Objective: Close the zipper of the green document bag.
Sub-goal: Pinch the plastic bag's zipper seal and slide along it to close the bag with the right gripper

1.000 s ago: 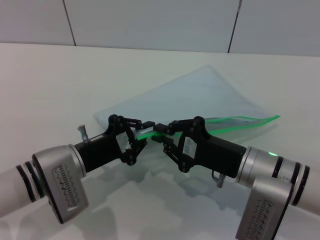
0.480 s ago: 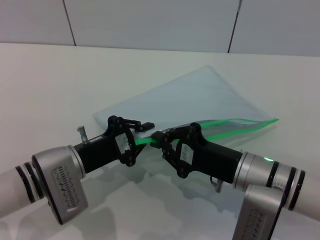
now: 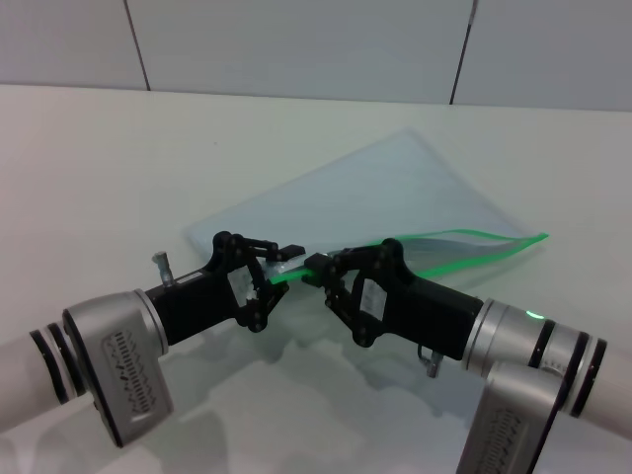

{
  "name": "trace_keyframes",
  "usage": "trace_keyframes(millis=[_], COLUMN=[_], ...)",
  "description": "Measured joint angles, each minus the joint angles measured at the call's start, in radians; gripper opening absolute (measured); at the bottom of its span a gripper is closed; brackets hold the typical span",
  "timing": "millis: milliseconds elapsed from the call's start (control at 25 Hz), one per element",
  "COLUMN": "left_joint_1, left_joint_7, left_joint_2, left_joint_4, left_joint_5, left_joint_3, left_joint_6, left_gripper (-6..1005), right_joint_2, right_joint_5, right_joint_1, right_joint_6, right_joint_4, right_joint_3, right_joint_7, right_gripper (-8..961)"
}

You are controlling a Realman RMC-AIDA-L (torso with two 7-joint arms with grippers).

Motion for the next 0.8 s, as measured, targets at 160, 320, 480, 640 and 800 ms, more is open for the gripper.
trace_keyframes(millis=[160, 320, 480, 640, 800], left_joint_1=[0.002, 0.005, 0.006, 0.006, 0.007], left_joint_7=[0.001, 0.011, 0.016, 0.016, 0.016], left_joint_2=[0.0, 0.0, 0.0, 0.0, 0.0], left_joint_4=[0.001, 0.004, 0.004, 0.003, 0.002], left_joint_5=[0.002, 0.003, 0.003, 0.003, 0.003], left_joint_3=[0.0, 0.0, 0.0, 0.0, 0.0], left_joint_6=[0.001, 0.001, 0.002, 0.012, 0.016], left_gripper=[58, 57, 61, 66, 70], right_joint_2=[-0.001, -0.003, -0.004, -0.004, -0.004], right_joint_5=[0.001, 0.002, 0.003, 0.004, 0.003], right_joint_1=[-0.018, -0.03, -0.042, -0.05, -0.058], right_joint_6=[0.002, 0.01, 0.031, 0.041, 0.044], right_joint_4=[-0.007, -0.009, -0.013, -0.022, -0.025], right_joint_3=[0.026, 0.046, 0.069, 0.086, 0.104], right_joint_7=[0.0, 0.0, 0.0, 0.0, 0.0], right_gripper=[80, 78, 76, 73, 71])
